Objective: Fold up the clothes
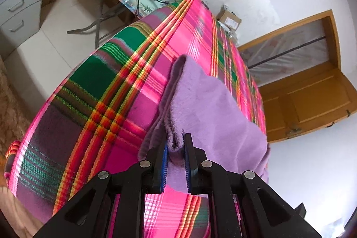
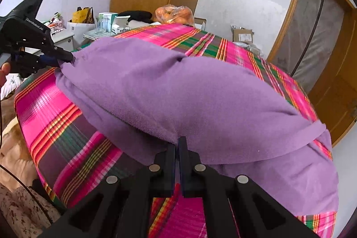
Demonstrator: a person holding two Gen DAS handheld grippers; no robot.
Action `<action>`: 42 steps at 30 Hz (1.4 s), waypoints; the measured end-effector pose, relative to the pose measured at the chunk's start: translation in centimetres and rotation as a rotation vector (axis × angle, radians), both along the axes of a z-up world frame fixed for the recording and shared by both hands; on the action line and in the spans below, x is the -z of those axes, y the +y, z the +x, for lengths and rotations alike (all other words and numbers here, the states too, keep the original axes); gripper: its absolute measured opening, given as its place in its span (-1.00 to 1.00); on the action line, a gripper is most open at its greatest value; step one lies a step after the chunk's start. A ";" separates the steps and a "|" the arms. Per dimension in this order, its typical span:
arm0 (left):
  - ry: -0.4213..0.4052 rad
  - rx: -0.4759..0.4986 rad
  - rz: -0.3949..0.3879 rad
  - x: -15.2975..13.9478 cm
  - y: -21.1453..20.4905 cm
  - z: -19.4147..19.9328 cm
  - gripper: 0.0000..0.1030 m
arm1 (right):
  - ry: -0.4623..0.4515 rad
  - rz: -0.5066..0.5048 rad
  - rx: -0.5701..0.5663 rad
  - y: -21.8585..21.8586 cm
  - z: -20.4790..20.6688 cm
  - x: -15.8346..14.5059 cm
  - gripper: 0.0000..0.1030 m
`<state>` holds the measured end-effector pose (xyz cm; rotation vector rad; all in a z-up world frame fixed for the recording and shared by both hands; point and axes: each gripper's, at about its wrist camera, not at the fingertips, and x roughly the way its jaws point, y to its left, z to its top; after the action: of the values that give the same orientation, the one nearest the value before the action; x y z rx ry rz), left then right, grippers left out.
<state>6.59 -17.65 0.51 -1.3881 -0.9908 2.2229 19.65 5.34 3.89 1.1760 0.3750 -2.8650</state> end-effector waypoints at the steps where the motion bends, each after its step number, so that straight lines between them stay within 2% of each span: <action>1: -0.001 0.002 -0.005 0.1 0.0 0.0 -0.74 | -0.003 -0.006 0.000 0.1 0.0 0.1 -0.92; 6: -0.016 -0.001 -0.011 0.4 -0.1 0.0 -0.68 | -0.027 -0.056 -0.004 0.5 0.0 0.1 -0.82; 15: -0.004 -0.018 -0.069 -0.1 -0.5 0.6 -0.63 | -0.083 -0.187 -0.012 1.8 0.3 -0.4 -0.76; 21: 0.047 -0.096 -0.161 -1.7 -1.4 1.3 -0.63 | -0.088 -0.277 -0.022 3.3 1.0 -1.6 -0.76; 26: 0.118 -0.094 -0.182 -3.4 -0.8 1.7 -0.62 | -0.039 -0.306 0.035 5.6 0.7 -2.4 -0.76; 33: 0.181 0.075 -0.196 -4.6 5.1 1.7 -0.54 | -0.093 -0.345 0.072 6.5 0.5 0.0 -0.75; 38: 0.222 0.253 -0.240 -4.6 11.0 1.8 -0.47 | -0.092 -0.377 0.069 8.0 2.6 -0.3 -0.75; 42: 0.277 0.415 -0.284 -4.5 16.3 2.4 -0.41 | -0.047 -0.361 0.167 11.4 4.6 -1.4 -0.75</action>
<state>9.00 -1.31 5.02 -1.2114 -0.2697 2.2035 24.22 16.76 5.32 1.2486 -0.2460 -2.8618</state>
